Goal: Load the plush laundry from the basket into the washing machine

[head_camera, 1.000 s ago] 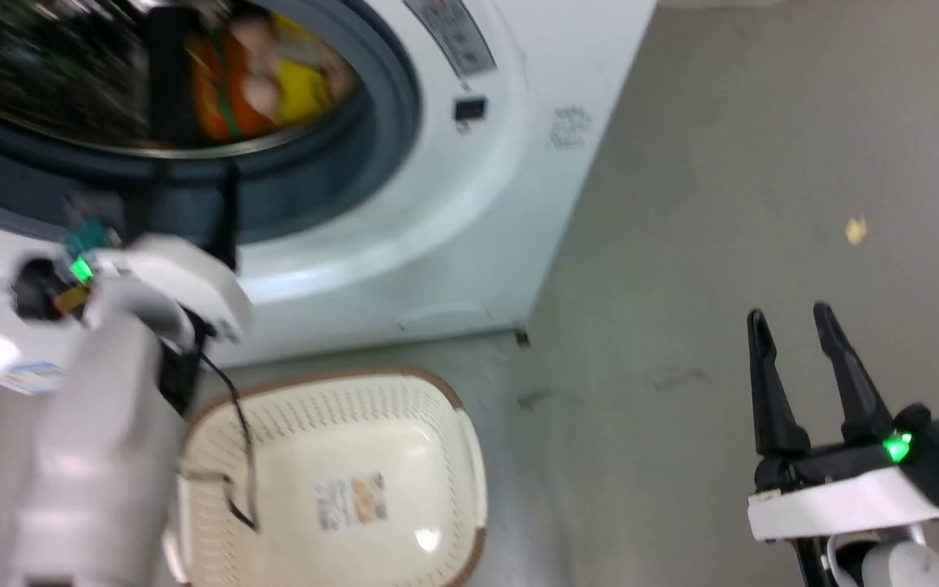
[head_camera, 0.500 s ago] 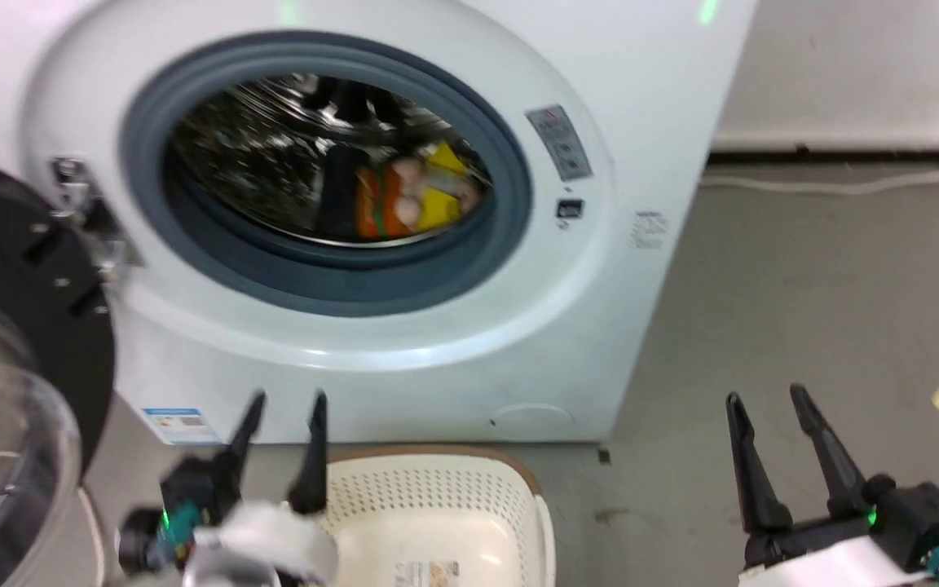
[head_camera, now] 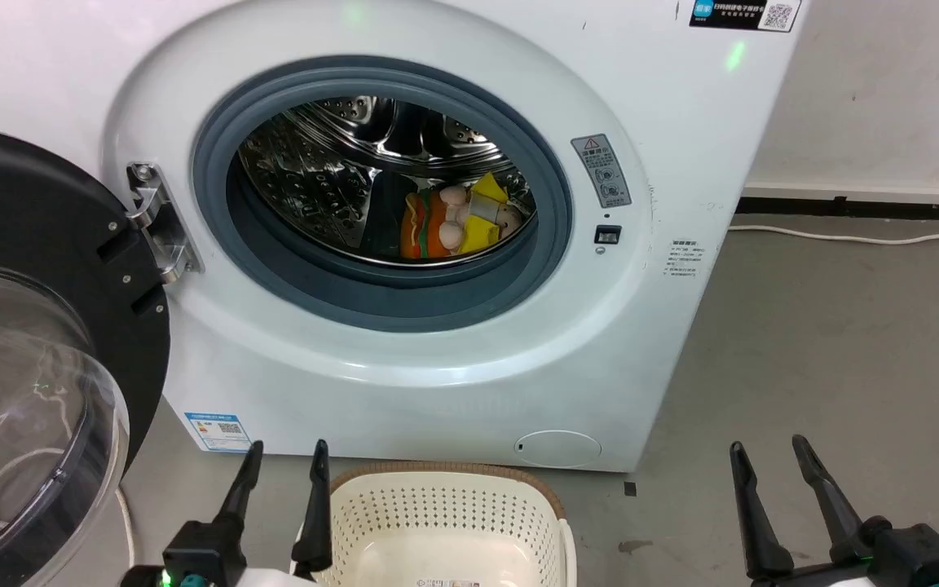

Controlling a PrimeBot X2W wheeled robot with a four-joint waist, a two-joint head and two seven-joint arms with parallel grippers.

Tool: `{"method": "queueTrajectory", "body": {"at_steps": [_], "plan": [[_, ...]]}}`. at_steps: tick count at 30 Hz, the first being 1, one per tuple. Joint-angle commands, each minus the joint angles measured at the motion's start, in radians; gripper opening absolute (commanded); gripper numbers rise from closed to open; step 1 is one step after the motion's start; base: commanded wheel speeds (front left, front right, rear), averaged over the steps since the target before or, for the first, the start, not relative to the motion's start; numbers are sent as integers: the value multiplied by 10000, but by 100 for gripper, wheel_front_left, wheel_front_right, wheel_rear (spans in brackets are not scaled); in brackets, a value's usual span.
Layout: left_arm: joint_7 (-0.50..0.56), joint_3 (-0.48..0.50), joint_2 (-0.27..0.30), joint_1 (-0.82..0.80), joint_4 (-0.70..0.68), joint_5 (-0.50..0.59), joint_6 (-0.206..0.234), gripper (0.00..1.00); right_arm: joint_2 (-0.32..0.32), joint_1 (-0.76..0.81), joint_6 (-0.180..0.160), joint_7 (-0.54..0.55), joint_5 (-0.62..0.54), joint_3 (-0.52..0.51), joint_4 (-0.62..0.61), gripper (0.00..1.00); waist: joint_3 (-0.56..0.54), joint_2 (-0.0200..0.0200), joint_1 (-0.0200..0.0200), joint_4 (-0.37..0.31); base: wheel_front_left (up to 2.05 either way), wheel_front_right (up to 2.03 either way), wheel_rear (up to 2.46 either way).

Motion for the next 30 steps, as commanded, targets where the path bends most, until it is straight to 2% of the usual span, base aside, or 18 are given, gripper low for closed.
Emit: {"method": "queueTrajectory", "body": {"at_steps": [1,2,3,30], "plan": [[-54,42,-35,173,26,11,-70,100,-14,122,-7,-47,27,-18,42,100,-1,0,0,4,0,0,0],[-54,28,-45,183,76,25,-102,100,-14,125,-7,-47,36,-7,74,100,0,0,0,1,0,0,0],[7,-44,-46,87,161,71,-132,0,0,-1,0,3,63,27,130,0,6,0,0,-6,0,0,0],[495,152,-97,-23,-67,404,-106,0,-3,-219,-1,485,-280,-53,85,0,7,0,0,-17,0,0,0]]}}
